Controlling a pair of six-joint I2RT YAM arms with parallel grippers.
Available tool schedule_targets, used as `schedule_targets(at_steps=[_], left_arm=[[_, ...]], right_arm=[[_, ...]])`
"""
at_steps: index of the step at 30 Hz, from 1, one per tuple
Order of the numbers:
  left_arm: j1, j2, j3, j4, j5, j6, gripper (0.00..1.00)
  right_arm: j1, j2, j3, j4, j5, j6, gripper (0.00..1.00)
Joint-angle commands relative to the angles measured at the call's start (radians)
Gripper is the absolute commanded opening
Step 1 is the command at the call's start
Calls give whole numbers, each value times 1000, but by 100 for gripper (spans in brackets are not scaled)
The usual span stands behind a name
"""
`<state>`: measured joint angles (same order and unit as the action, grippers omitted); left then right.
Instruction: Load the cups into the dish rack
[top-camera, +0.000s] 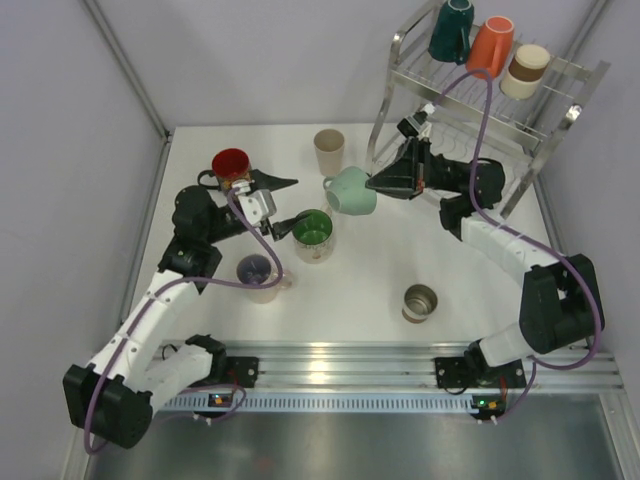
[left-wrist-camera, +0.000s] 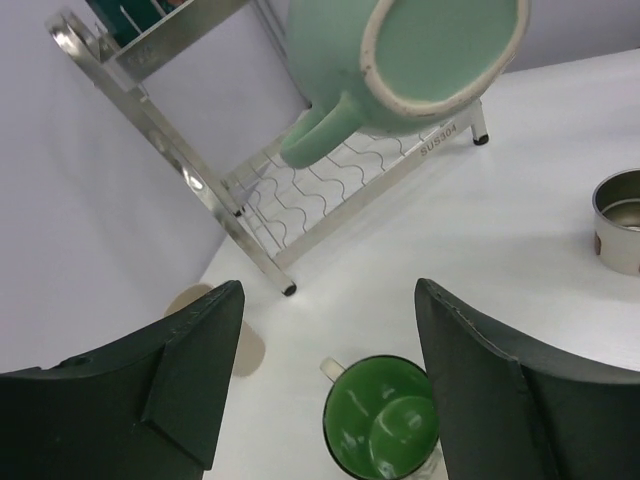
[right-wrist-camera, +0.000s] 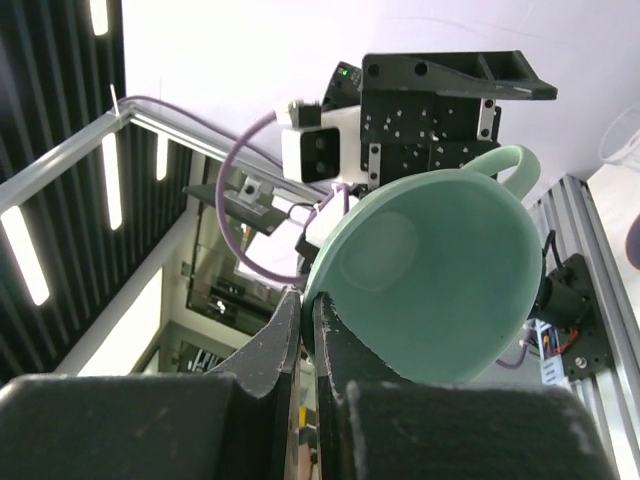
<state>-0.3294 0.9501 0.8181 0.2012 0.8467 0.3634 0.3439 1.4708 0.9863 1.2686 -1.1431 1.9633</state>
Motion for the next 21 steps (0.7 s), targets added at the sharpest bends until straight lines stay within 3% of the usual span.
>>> schedule_targets(at_steps=[1,21], left_arm=[[-33,7,7,179,17,154,74],[-105,96,78,242,180,120,66]], right_arm=[[15,-10,69,440,72,146,0],[87,45,74,440,63,178,0]])
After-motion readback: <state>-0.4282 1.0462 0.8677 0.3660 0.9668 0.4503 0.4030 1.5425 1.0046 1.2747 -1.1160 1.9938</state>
